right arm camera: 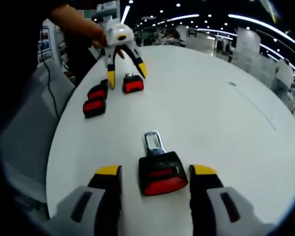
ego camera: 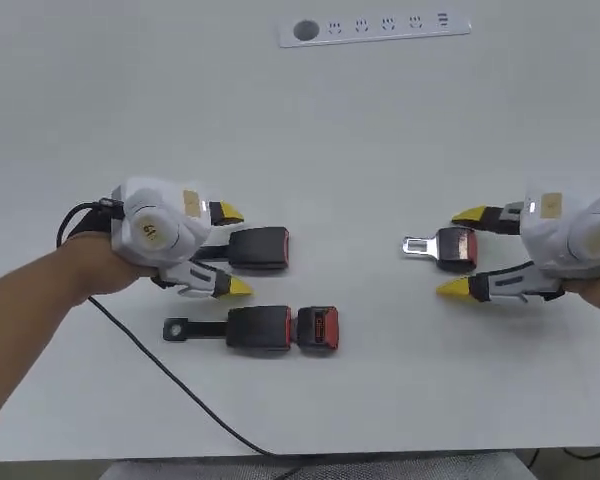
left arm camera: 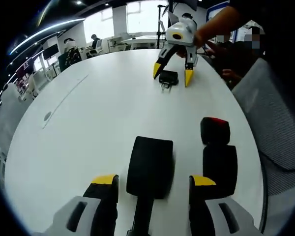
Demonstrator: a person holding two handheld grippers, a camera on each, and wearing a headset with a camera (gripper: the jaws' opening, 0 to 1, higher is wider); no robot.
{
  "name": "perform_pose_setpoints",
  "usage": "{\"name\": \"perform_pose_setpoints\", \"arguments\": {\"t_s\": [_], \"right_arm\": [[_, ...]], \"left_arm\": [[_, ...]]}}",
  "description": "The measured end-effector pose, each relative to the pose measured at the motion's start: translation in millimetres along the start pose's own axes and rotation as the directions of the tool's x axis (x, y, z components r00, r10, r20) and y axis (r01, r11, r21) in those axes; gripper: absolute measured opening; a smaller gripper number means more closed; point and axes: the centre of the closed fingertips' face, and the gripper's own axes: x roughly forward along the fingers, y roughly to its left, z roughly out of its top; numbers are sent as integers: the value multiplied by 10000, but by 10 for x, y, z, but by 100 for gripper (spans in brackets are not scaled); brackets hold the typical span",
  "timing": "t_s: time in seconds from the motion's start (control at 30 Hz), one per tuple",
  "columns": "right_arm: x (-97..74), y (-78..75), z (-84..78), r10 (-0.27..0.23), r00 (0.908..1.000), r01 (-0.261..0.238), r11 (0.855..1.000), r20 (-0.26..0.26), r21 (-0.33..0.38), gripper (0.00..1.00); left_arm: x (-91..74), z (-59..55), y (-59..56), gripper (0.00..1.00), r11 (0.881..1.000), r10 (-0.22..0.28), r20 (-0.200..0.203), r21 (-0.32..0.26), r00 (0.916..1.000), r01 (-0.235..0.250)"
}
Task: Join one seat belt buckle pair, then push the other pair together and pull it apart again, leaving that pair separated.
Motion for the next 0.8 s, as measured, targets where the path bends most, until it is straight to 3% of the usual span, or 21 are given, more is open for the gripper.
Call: {"name": "perform_pose_setpoints", "arguments": {"t_s": [0.2, 0.4, 0.63, 0.8], "right_arm": [[-11, 47, 27, 249, 9997, -250, 9988, -31, -415, 57], [-8, 38, 54, 292, 9996, -292, 9981, -16, -549, 53], [44, 15, 97, 391, 9992, -386, 9974, 58, -612, 38], [49, 14, 95, 452, 9989, -443, 9968, 130, -673, 38]], "left_arm": [[51, -57, -68, 55, 9986, -331, -360, 394, 9988, 345], [51, -19, -29, 51, 9991, -296, -209, 285, 9993, 302], [54, -12, -1, 46, 9988, -335, -258, 351, 9991, 344], [55, -4, 10, 42, 9977, -428, -301, 514, 9986, 443]]}}
